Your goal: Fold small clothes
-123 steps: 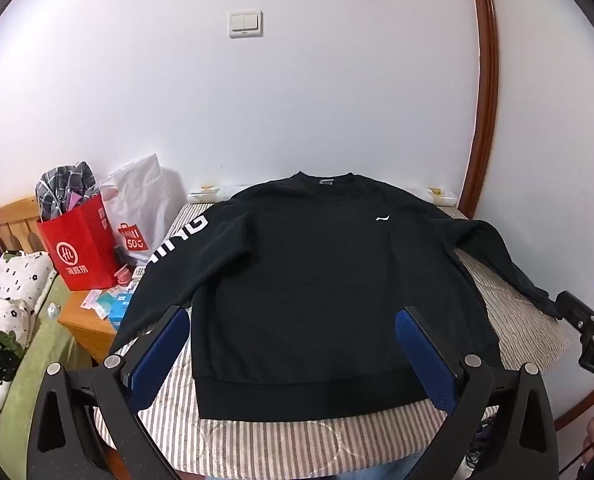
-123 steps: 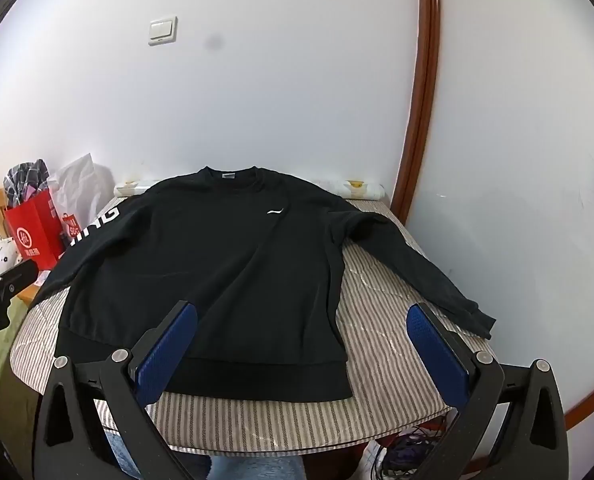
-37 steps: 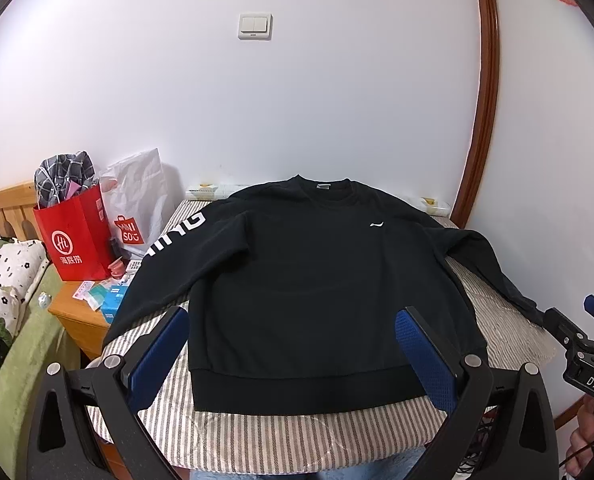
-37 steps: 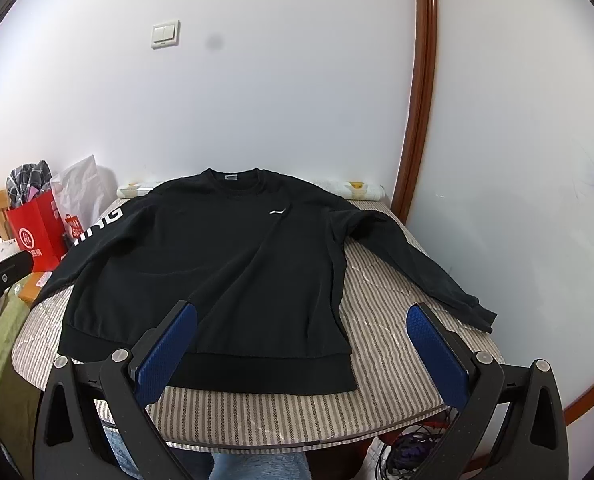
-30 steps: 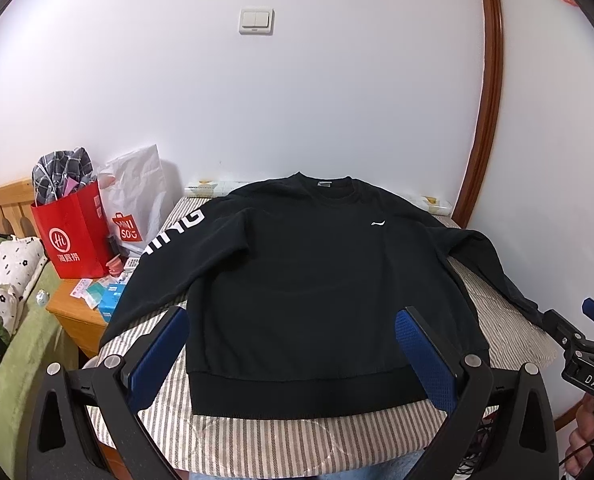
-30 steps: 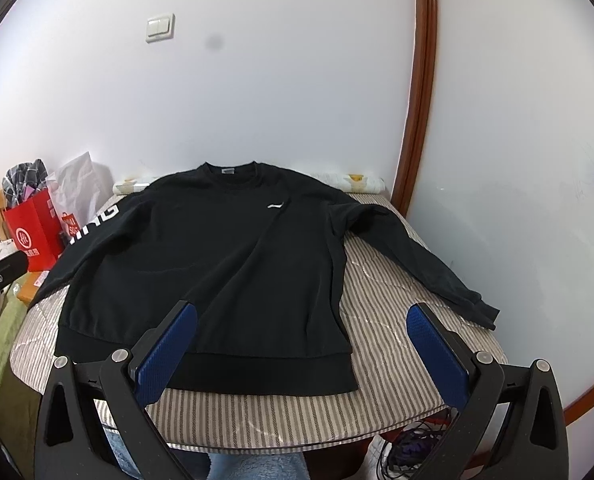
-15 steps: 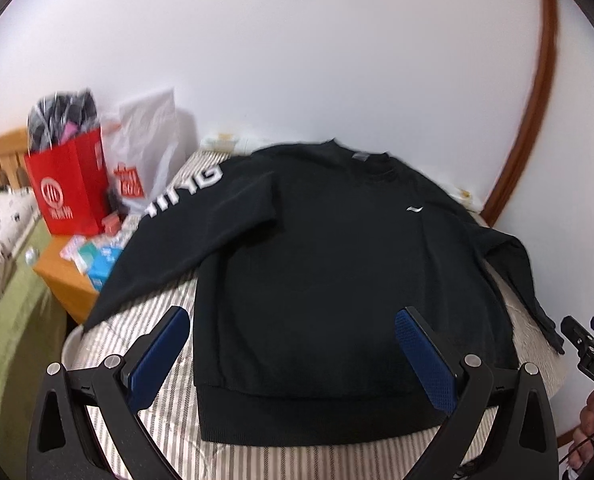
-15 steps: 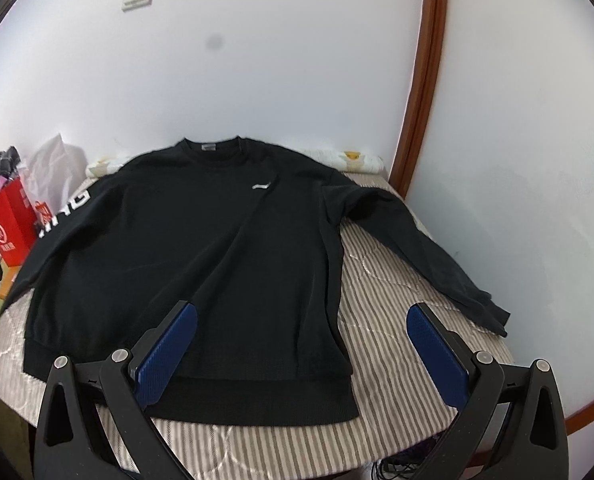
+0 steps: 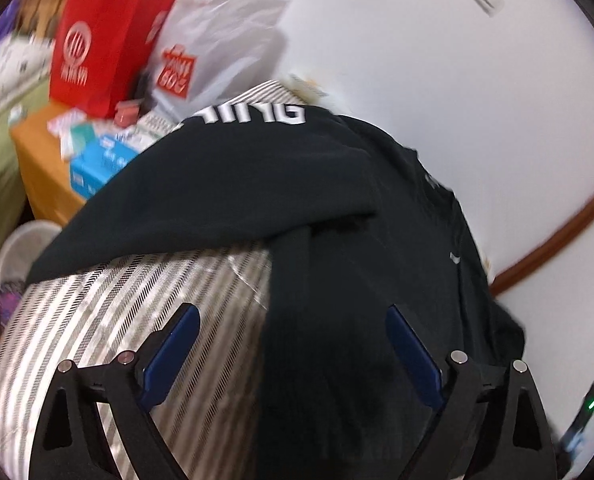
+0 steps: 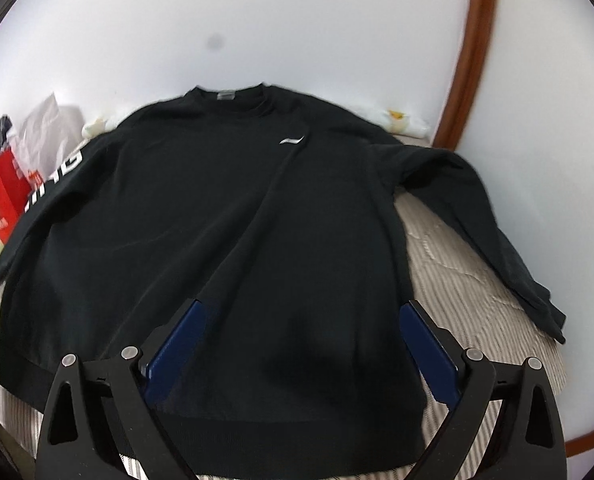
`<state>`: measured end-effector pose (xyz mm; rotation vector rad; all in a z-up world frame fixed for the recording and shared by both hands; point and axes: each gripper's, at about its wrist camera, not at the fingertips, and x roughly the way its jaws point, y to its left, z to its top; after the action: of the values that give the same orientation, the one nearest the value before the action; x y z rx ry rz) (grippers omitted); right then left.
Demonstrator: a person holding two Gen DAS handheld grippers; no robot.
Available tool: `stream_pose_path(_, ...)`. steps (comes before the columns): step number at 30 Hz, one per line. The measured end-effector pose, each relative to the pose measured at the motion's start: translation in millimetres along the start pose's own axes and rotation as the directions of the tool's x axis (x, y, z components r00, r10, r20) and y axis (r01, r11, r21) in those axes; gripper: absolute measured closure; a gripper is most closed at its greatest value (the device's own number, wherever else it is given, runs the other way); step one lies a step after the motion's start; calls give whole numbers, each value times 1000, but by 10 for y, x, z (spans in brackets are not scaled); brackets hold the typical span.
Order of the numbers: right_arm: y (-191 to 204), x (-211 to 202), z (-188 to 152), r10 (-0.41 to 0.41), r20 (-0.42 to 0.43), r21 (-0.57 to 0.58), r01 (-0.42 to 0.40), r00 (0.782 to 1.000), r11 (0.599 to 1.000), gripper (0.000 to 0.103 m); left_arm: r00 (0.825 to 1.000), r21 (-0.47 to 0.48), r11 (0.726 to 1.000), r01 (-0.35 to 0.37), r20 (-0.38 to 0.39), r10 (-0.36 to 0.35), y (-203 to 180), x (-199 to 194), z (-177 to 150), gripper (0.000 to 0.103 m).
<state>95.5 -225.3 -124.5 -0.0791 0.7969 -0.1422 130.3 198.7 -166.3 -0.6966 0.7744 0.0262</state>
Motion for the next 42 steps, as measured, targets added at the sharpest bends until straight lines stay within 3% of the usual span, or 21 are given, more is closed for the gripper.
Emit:
stream_pose_path(5, 90, 178, 86, 79, -40, 45, -77, 996, 996, 6, 999, -122, 991, 46, 0, -47, 232, 234, 103, 23)
stream_pose_path(8, 153, 253, 142, 36, -48, 27, -35, 998, 999, 6, 999, -148, 988, 44, 26, -41, 261, 305, 213, 26)
stream_pose_path(10, 207, 295, 177, -14, -54, -5, 14, 998, 1000, 6, 999, -173, 985, 19, 39, -12, 291, 367, 305, 35)
stream_pose_path(15, 177, 345, 200, -59, -43, -30, 58, 997, 998, 6, 987, -180, 972, -150, 38, 159, 293, 450, 483, 87)
stream_pose_path(17, 130, 379, 203, -69, -60, -16, 68, 996, 998, 6, 982, -139, 975, -176, 43, 184, 237, 446, 566, 91)
stream_pose_path(21, -12, 436, 208, -78, -65, 1, 78, 995, 997, 6, 965, -33, 973, -227, 128, 229, -81, 223, 707, 92)
stream_pose_path(25, -222, 434, 217, -93, -55, 28, 94, 994, 995, 6, 967, 82, 980, -180, 195, 162, -565, 39, 828, 94)
stream_pose_path(29, -466, 340, 188, -108, -30, 59, 109, 994, 992, 6, 970, 221, 965, -138, 226, 87, -1192, 86, 867, 94)
stream_pose_path(32, -685, 258, 134, -124, -23, 90, 126, 992, 988, 6, 981, 310, 947, -85, 192, 25, -1709, 281, 799, 94)
stream_pose_path(36, -1001, 143, 10, -148, -19, 143, 150, 989, 978, 6, 993, 452, 891, -35, 119, -22, -2350, 631, 552, 94)
stream_pose_path(39, -1224, 65, -106, -187, -24, 170, 188, 982, 967, 6, 998, 529, 849, -6, 59, -30, -2730, 912, 306, 94)
stream_pose_path(42, -1397, 30, -197, -206, -38, 195, 210, 978, 958, 6, 1000, 569, 822, 1, 6, -6, -2919, 1146, 104, 94)
